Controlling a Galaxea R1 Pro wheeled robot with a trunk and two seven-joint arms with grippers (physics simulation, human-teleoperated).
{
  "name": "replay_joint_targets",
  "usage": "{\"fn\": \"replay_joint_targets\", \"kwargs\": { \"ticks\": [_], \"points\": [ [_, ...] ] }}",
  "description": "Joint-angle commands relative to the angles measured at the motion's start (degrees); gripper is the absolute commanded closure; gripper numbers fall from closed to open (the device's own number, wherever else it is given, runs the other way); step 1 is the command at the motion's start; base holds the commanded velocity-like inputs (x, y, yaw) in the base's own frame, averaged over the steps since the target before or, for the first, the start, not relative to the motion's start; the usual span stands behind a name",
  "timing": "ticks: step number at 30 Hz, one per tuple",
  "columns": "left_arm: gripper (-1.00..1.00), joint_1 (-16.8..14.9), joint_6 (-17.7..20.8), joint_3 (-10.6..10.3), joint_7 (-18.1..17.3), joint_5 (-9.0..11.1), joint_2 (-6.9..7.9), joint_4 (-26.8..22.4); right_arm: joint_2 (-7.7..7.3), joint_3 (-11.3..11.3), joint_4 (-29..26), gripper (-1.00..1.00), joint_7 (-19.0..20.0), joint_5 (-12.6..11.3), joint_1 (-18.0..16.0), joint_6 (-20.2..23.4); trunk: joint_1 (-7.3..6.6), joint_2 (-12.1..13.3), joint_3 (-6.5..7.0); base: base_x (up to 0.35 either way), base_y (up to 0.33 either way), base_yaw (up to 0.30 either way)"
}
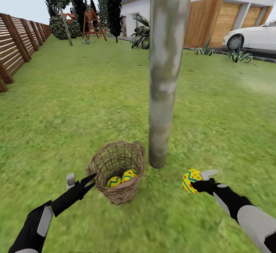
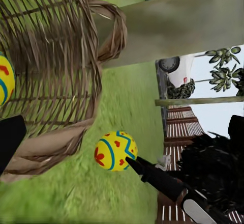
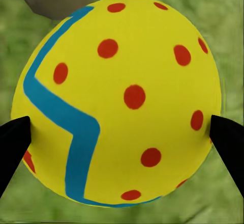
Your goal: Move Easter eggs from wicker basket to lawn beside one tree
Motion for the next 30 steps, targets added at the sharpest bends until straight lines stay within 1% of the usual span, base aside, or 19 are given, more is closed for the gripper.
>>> {"fn": "replay_joint_targets", "kwargs": {
  "ticks": [1,4,6,16,18,19,20,21,22,23,24,26,29,30],
  "points": [
    [-1.0,-0.06,0.39,0.06,-0.09,0.16,0.0,0.14,0.43,0.27,-0.15,1.0,-0.57,-0.1,0.18,0.3,-0.01,-0.02,-0.04,0.0,-0.035,0.242],
    [-1.0,-0.05,0.39,0.06,-0.09,0.16,0.01,0.24,1.46,0.26,-0.13,1.0,-2.45,0.28,0.42,0.28,-0.01,-0.02,-0.04,0.0,-0.055,0.275],
    [-1.0,-0.08,0.39,0.06,-0.09,0.17,0.01,0.32,1.77,0.25,-0.16,1.0,-3.41,0.33,0.57,0.28,-0.01,-0.02,-0.04,0.0,-0.014,0.286],
    [-1.0,-0.08,0.4,0.06,-0.09,0.17,-0.07,0.37,2.03,0.25,-0.16,1.0,-3.79,0.34,0.73,0.15,-0.01,-0.02,-0.04,0.011,-0.008,0.283],
    [-1.0,-0.08,0.45,0.04,-0.09,0.17,-0.13,0.41,1.96,0.25,-0.16,1.0,-3.79,0.34,0.73,-0.25,-0.01,-0.02,-0.04,0.183,-0.155,0.073],
    [-1.0,-0.08,0.46,0.0,-0.09,0.17,-0.19,0.41,1.99,0.25,-0.01,1.0,-3.86,0.31,0.73,-1.28,-0.01,-0.02,-0.04,0.222,-0.199,0.02],
    [-1.0,-0.08,0.44,-0.02,-0.09,0.14,-0.26,0.38,2.24,0.25,0.61,1.0,-4.42,0.3,0.73,-2.1,-0.01,-0.02,-0.04,0.185,-0.167,0.01],
    [-1.0,-0.08,0.41,-0.04,-0.09,0.12,-0.34,0.41,2.86,0.25,1.53,1.0,-6.08,0.32,0.73,-2.62,-0.01,-0.02,-0.04,0.095,-0.086,0.005],
    [-1.0,-0.06,0.34,-0.09,-0.09,0.1,-0.39,0.42,3.69,0.25,2.53,1.0,-9.75,0.39,0.73,-3.34,-0.01,-0.02,-0.04,0.039,-0.035,0.002],
    [-1.0,-0.07,0.32,-0.1,-0.09,0.09,-0.41,0.43,4.04,0.25,2.92,1.0,-12.2,0.45,0.73,-4.11,-0.01,-0.02,-0.04,0.02,-0.018,0.001],
    [-1.0,-0.08,0.31,-0.11,-0.09,0.08,-0.46,0.43,4.22,0.25,3.12,1.0,-13.62,0.45,0.73,-4.79,-0.01,-0.02,-0.04,0.01,-0.009,0.001],
    [-1.0,-0.08,0.3,-0.15,-0.09,0.08,-0.5,0.43,4.36,0.27,3.26,1.0,-14.81,0.43,0.73,-5.37,0.43,-0.82,-0.4,0.003,-0.003,0.0],
    [-1.0,-0.08,0.3,-0.2,-0.09,0.08,-0.63,0.47,4.6,0.35,3.28,1.0,-15.1,0.49,0.73,-5.51,1.09,-2.02,-0.94,0.0,0.0,0.0],
    [-1.0,-0.08,0.3,-0.26,-0.09,0.06,-0.88,0.45,4.76,0.36,3.19,1.0,-15.16,0.59,0.69,-5.44,1.31,-2.43,-1.12,0.0,0.0,0.0]
  ]
}}
